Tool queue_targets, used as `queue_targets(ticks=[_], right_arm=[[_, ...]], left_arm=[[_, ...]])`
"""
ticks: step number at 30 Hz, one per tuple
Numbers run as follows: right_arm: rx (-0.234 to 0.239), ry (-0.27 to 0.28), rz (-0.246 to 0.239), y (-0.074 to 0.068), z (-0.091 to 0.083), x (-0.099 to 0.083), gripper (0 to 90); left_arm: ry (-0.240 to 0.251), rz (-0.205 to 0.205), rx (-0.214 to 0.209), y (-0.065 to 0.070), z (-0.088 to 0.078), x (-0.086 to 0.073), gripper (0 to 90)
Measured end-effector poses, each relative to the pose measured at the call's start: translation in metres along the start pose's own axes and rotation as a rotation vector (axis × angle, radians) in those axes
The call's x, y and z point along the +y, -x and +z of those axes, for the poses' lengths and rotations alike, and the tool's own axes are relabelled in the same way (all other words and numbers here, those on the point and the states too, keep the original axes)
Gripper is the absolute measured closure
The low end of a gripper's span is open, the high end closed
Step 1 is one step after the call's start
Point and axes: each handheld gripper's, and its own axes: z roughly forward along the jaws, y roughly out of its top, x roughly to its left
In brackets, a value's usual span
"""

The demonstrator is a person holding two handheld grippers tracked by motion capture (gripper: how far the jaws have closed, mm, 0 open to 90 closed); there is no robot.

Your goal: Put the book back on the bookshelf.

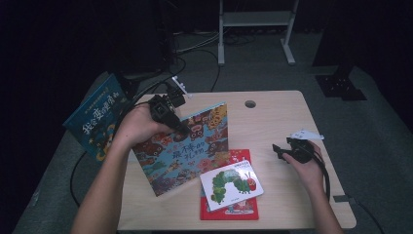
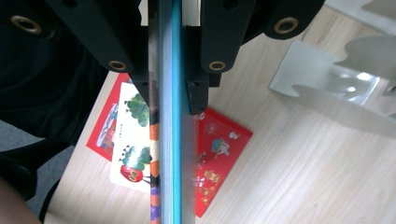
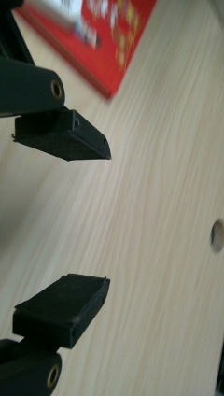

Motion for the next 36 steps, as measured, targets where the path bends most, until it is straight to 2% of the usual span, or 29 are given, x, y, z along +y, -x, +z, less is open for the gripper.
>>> queue_targets(ticks=[3,6,8,10,13,17,18,19,20,21,22,24,28,29,31,33,36], right_arm=[[-0.033,-0.018,0.032,0.014,0.005,-0.004,31.3],[-0.059,-0.052,0.037,0.022,0.012,-0.010,30.9],[-0.065,-0.062,0.043,0.024,0.015,-0.012,30.4],[-0.084,-0.087,0.028,0.026,0.020,-0.014,29.7],[-0.083,-0.103,0.026,0.026,0.025,-0.017,28.7],[-0.077,-0.110,0.038,0.027,0.029,-0.018,27.6],[-0.080,-0.109,0.036,0.027,0.029,-0.018,27.4],[-0.080,-0.112,0.037,0.027,0.029,-0.018,26.6],[-0.080,-0.112,0.037,0.027,0.029,-0.018,26.6],[-0.081,-0.117,0.044,0.028,0.030,-0.018,24.2],[-0.080,-0.118,0.053,0.029,0.030,-0.018,23.3],[-0.078,-0.125,0.061,0.031,0.031,-0.018,20.1],[-0.078,-0.125,0.058,0.031,0.031,-0.018,19.6],[-0.078,-0.125,0.058,0.031,0.031,-0.018,19.6],[-0.078,-0.126,0.058,0.030,0.031,-0.018,19.7],[-0.078,-0.126,0.059,0.030,0.031,-0.018,19.7],[-0.078,-0.125,0.058,0.030,0.031,-0.018,19.8]], left_arm=[[0.002,-0.012,0.017,-0.001,-0.007,-0.005,80.0],[0.008,-0.029,0.018,-0.004,-0.016,-0.012,80.0],[0.015,-0.036,0.022,-0.005,-0.020,-0.016,80.0],[0.025,-0.056,0.040,-0.005,-0.029,-0.025,80.0],[0.036,-0.071,0.049,-0.007,-0.036,-0.032,80.0],[0.062,-0.115,0.074,-0.013,-0.054,-0.052,80.0],[0.062,-0.115,0.074,-0.013,-0.054,-0.052,79.9],[0.071,-0.129,0.089,-0.015,-0.061,-0.061,80.0],[0.071,-0.129,0.089,-0.015,-0.061,-0.061,79.9],[0.081,-0.150,0.100,-0.017,-0.068,-0.071,79.9],[0.081,-0.150,0.100,-0.017,-0.068,-0.071,79.9],[0.098,-0.182,0.113,-0.020,-0.078,-0.087,79.9],[0.126,-0.225,0.129,-0.026,-0.090,-0.110,79.9],[0.126,-0.225,0.129,-0.026,-0.090,-0.110,79.9],[0.140,-0.261,0.146,-0.031,-0.097,-0.128,79.9],[0.142,-0.272,0.152,-0.032,-0.099,-0.133,79.9],[0.151,-0.317,0.181,-0.037,-0.106,-0.150,79.9]])
